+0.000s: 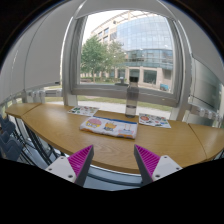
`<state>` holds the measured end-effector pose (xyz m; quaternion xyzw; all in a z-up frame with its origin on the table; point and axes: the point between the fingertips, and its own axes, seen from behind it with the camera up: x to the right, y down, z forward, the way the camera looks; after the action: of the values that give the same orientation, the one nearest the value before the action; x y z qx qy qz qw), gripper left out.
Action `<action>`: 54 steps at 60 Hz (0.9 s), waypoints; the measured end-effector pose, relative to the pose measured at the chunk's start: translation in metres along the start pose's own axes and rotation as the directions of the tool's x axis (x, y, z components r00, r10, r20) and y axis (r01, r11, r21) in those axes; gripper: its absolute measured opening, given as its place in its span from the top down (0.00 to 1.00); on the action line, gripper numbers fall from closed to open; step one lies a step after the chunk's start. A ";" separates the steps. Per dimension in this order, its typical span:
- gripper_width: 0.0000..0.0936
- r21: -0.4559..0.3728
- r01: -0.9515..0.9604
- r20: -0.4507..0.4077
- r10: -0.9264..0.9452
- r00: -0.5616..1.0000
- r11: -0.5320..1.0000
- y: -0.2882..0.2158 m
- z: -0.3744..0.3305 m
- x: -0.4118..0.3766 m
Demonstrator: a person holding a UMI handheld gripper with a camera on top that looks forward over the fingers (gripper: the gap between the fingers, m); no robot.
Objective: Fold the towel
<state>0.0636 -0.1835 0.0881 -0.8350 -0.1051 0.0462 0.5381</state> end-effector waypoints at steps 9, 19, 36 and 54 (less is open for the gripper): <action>0.12 -0.045 -0.012 0.006 0.012 1.000 0.999 0.005 0.013 -0.023; 0.11 -0.093 -0.074 -0.041 0.071 0.997 0.993 0.003 0.046 -0.046; 0.26 -0.143 -0.114 -0.209 0.082 0.974 0.983 0.008 0.076 0.005; 0.68 -0.259 -0.096 -0.242 0.032 0.970 0.961 0.045 0.031 0.097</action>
<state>0.1574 -0.1523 0.0380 -0.9027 -0.0184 -0.0504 0.4268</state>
